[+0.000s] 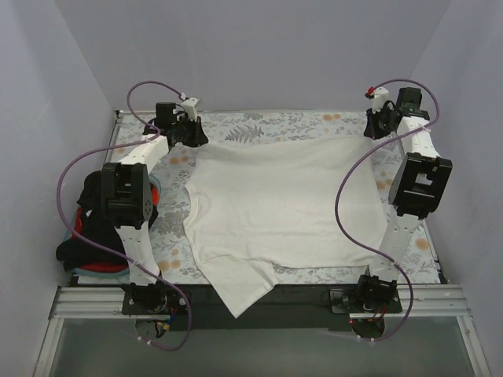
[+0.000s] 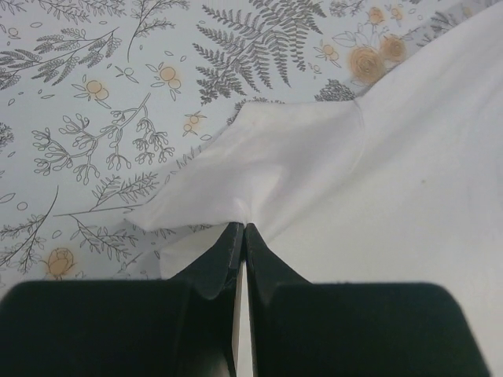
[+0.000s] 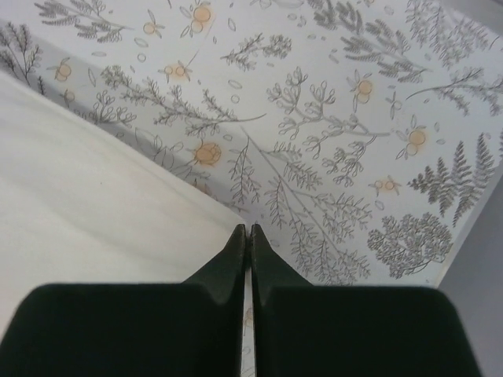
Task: Fold and stack the t-shirts
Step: Fold the tshirt
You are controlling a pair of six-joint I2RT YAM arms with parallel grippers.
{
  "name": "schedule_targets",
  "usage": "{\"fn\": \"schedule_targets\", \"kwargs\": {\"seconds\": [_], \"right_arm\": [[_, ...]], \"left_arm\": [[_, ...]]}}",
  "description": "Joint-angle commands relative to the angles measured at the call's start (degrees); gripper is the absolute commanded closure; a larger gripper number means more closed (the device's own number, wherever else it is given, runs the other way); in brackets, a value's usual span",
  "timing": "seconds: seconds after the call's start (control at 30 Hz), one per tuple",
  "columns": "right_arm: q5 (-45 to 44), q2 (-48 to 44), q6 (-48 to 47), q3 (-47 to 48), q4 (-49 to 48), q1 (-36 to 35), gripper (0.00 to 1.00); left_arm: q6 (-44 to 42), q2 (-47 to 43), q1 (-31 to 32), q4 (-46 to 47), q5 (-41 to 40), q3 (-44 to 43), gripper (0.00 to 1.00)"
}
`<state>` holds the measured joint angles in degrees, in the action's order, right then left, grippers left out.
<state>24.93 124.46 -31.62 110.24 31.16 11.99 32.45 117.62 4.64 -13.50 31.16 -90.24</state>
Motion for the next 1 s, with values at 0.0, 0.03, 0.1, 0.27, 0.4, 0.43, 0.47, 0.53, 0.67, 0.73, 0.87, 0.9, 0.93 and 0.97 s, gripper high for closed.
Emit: {"fn": "schedule_targets", "kwargs": {"seconds": [0.0,0.03,0.1,0.27,0.4,0.43,0.47,0.53,0.67,0.73,0.87,0.9,0.93,0.97], "right_arm": [[1.61,-3.78,-2.31,-3.27,1.80,1.63,0.99],[1.79,-4.31,-2.92,-4.06,1.98,1.90,0.99],[1.97,-5.89,-3.62,-6.16,2.24,2.42,0.99],[2.67,-8.09,-6.17,-8.89,3.73,3.39,0.99],[3.46,-9.59,-7.67,-11.35,4.70,4.09,0.99],[3.72,-10.03,-8.11,-11.97,4.88,4.18,0.99],[3.90,-10.90,-8.81,-12.50,5.14,4.27,0.99],[3.99,-11.70,-9.69,-14.77,5.40,4.45,0.99],[3.64,-12.76,-10.92,-17.33,5.32,4.89,0.99],[3.64,-12.58,-11.10,-17.77,5.32,5.15,0.99],[3.64,-11.44,-10.84,-17.52,5.32,5.33,0.99],[3.64,-11.18,-10.57,-17.34,5.32,5.33,0.99],[3.46,-10.65,-10.57,-17.25,5.40,5.33,0.99],[3.46,-10.38,-10.57,-17.16,5.41,5.33,0.99]], "left_arm": [[-2.65,-8.97,-0.51,2.42,1.71,4.52,1.00],[-3.00,-9.95,-0.51,2.51,1.89,5.85,1.00],[-4.06,-12.84,-0.60,2.60,2.33,8.22,1.00],[-4.93,-18.12,-0.60,2.42,3.29,16.31,1.00],[-5.37,-23.65,-0.60,1.55,3.47,21.58,1.00],[-5.46,-24.54,-0.60,1.54,3.30,22.90,1.00],[-5.46,-25.42,-0.60,1.46,3.04,24.83,1.00],[-6.08,-28.14,-0.60,0.76,3.12,27.03,1.00],[-6.34,-31.84,-0.43,-0.30,3.21,31.52,1.00],[-6.43,-32.89,0.10,-0.65,1.72,33.19,1.00],[-6.34,-34.04,1.94,-2.06,-0.91,35.13,1.00],[-6.60,-34.30,2.90,-2.41,-1.62,35.91,1.00],[-6.43,-34.48,3.44,-2.50,-2.67,36.18,1.00],[-6.26,-34.48,3.88,-2.59,-3.64,36.36,1.00]]}}
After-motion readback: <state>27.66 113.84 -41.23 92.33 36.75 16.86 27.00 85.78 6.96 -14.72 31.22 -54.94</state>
